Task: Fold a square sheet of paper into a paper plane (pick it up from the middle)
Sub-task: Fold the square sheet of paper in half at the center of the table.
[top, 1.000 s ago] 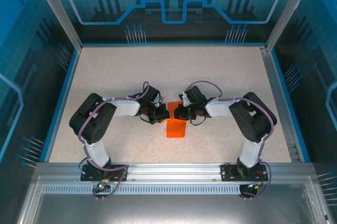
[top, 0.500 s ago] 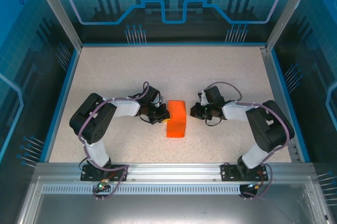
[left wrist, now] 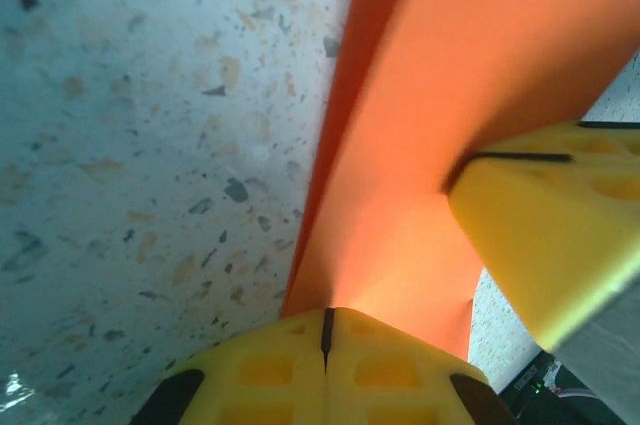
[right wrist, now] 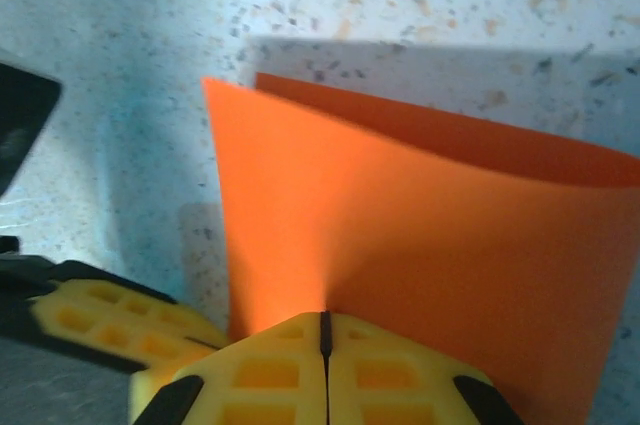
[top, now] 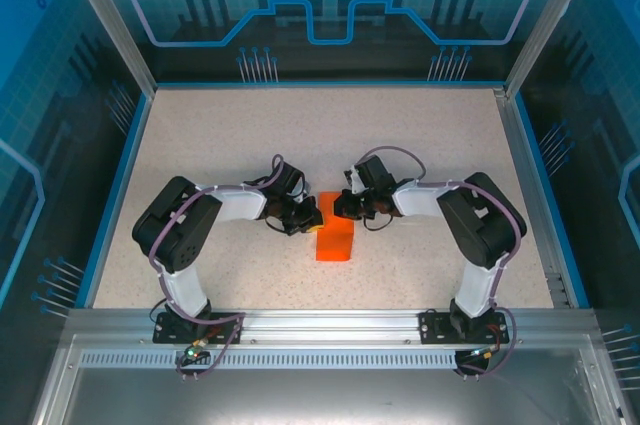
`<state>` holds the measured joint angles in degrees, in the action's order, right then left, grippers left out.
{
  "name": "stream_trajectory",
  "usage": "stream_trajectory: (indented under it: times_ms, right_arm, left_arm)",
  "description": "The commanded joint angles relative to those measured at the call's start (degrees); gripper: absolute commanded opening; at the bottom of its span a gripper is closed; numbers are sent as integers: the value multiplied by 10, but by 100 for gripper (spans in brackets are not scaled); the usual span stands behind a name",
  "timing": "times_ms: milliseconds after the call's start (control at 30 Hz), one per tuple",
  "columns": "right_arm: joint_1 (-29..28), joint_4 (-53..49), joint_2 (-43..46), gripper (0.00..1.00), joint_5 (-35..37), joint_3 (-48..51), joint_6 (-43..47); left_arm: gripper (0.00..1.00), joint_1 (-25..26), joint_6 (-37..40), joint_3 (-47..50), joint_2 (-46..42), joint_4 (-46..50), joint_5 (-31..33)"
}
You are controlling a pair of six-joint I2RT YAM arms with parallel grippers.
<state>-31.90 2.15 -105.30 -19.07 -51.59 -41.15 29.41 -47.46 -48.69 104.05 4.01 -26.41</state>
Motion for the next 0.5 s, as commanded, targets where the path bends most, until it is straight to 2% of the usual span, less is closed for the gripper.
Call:
stream_trajectory:
  times_ms: [0,267,467]
  right_arm:
    - [24,-6,-7,6,4,-6,-8]
    - [92,-48,-9,5,64,9,4]
    - [74,-45,50,6,61,-2,4]
  left_arm:
    - [0,4,15,43,66,139,113]
    - [0,4,17,51,67,134,114]
    - [0,3,17,51,67,133,112]
